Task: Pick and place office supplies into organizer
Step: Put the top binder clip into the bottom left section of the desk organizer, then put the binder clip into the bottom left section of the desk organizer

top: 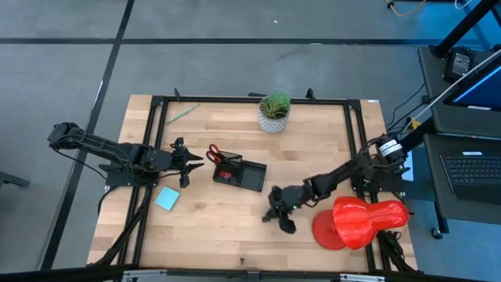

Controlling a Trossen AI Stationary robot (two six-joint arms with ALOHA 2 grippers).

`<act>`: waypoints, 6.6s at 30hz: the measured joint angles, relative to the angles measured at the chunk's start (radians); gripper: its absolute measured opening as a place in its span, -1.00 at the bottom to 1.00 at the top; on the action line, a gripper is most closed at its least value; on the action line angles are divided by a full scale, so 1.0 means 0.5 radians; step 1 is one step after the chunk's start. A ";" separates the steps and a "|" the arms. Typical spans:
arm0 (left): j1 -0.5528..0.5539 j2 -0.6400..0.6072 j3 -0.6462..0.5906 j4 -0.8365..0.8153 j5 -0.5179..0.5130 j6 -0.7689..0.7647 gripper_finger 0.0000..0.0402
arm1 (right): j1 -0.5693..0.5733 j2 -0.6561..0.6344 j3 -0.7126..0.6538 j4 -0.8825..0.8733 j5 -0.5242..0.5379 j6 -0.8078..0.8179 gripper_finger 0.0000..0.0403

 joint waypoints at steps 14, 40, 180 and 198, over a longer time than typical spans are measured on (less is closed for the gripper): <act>0.000 0.000 0.001 -0.001 -0.001 -0.014 -0.54 | -0.234 0.055 0.576 -0.118 0.547 -1.094 -0.99; 0.001 0.001 0.001 -0.016 -0.006 0.039 -0.54 | -0.446 0.565 0.898 -0.183 0.736 -1.354 -1.00; 0.000 0.001 0.002 -0.079 0.039 -0.121 -0.54 | 0.341 0.859 0.896 0.344 0.176 -0.827 -0.99; 0.000 0.000 0.002 -0.088 0.038 -0.121 -0.54 | -0.018 0.324 0.898 -0.273 0.995 -1.050 -1.00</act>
